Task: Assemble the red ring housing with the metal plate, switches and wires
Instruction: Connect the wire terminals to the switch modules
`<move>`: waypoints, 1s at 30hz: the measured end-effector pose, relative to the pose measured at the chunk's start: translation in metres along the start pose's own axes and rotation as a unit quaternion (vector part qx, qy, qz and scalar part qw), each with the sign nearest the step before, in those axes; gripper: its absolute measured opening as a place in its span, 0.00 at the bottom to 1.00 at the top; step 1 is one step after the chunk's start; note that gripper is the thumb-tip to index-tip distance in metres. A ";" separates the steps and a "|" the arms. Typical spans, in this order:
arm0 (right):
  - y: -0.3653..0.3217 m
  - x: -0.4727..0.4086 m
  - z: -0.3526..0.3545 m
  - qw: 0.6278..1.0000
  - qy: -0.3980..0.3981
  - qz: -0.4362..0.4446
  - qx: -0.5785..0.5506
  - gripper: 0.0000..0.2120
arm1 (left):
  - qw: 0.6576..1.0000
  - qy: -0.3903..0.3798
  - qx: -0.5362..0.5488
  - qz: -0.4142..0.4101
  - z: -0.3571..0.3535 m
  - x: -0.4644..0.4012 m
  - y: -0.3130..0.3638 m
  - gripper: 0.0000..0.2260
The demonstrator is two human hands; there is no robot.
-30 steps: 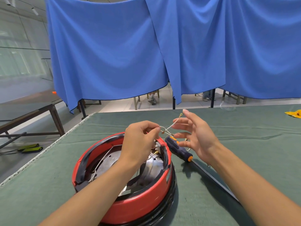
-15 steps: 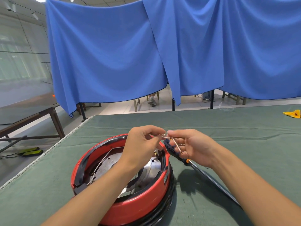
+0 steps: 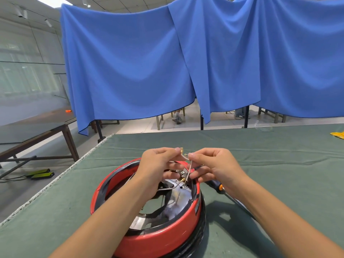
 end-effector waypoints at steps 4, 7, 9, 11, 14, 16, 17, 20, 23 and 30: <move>-0.002 0.001 -0.014 0.999 0.004 0.018 0.047 0.08 | 1.000 0.004 0.020 0.019 0.008 0.003 0.001 0.05; -0.007 0.000 -0.020 0.997 0.018 0.032 0.061 0.10 | 0.997 -0.008 0.071 0.026 0.013 0.004 0.006 0.04; -0.010 -0.002 -0.022 0.997 0.027 0.045 0.060 0.10 | 0.994 -0.029 0.096 0.041 0.016 0.005 0.008 0.04; -0.011 -0.005 -0.027 0.995 0.036 0.060 0.071 0.11 | 0.993 -0.028 0.108 0.048 0.019 0.005 0.009 0.04; -0.016 -0.014 -0.033 0.983 0.080 0.093 0.137 0.16 | 0.996 -0.007 0.078 0.054 0.028 0.003 0.010 0.04; -0.018 -0.025 -0.030 0.973 0.129 0.096 0.163 0.20 | 0.998 0.022 -0.002 0.061 0.033 0.002 0.006 0.04; -0.016 -0.031 -0.028 0.970 0.150 0.090 0.171 0.20 | 0.996 0.039 -0.042 0.063 0.035 0.001 0.003 0.03; -0.001 -0.044 -0.027 0.955 0.182 0.051 0.230 0.14 | 0.990 0.070 -0.103 0.063 0.037 -0.002 -0.008 0.03; 0.011 -0.049 -0.029 0.948 0.168 0.035 0.268 0.07 | 0.986 0.094 -0.128 0.043 0.042 -0.008 -0.011 0.02; 0.017 -0.054 -0.026 0.934 0.107 0.059 0.335 0.10 | 0.976 0.118 -0.174 0.050 0.045 -0.005 -0.017 0.05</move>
Point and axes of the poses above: each hand's wrist, its own x-axis away from the middle knuckle, its own z-axis out of the back of the hand, y = z × x, the point moved 3 cm from there along -x, towards the middle knuckle, and after that the axes turned 9 degrees about -y, right-handed, at the moved point
